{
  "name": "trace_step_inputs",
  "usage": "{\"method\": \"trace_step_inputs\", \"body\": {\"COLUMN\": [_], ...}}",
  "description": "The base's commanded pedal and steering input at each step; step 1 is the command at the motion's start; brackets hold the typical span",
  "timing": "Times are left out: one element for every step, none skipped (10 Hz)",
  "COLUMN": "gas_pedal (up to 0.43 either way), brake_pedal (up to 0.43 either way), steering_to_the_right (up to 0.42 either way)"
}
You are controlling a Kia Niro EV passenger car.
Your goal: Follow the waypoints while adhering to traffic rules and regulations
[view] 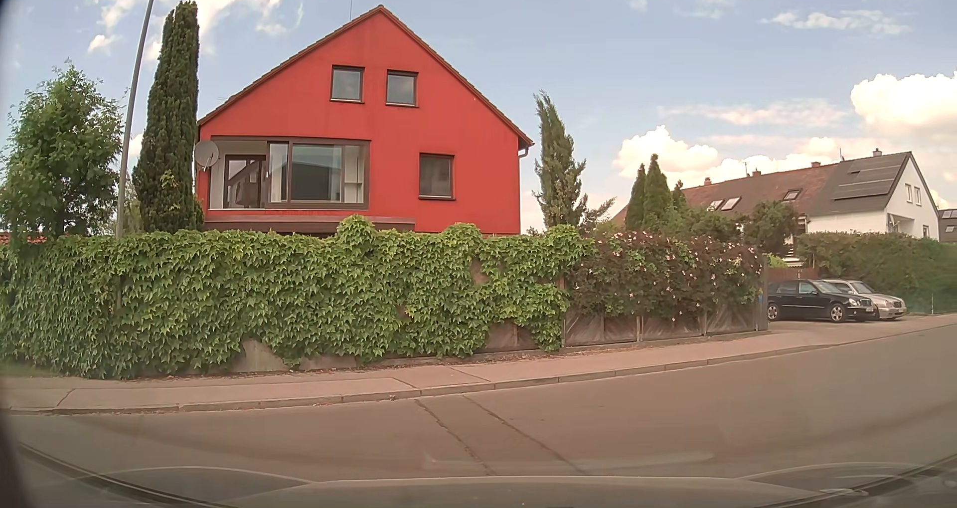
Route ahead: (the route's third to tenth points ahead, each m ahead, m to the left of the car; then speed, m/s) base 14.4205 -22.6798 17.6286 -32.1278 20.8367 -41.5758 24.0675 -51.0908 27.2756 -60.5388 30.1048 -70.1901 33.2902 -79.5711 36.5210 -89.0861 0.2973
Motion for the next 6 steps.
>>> {"method": "trace_step_inputs", "body": {"gas_pedal": [0.0,0.0,0.0,0.0,0.0,0.0], "brake_pedal": [0.25,0.274,0.274,0.274,0.274,0.274], "steering_to_the_right": [0.636,0.633,0.631,0.629,0.626,0.623]}}
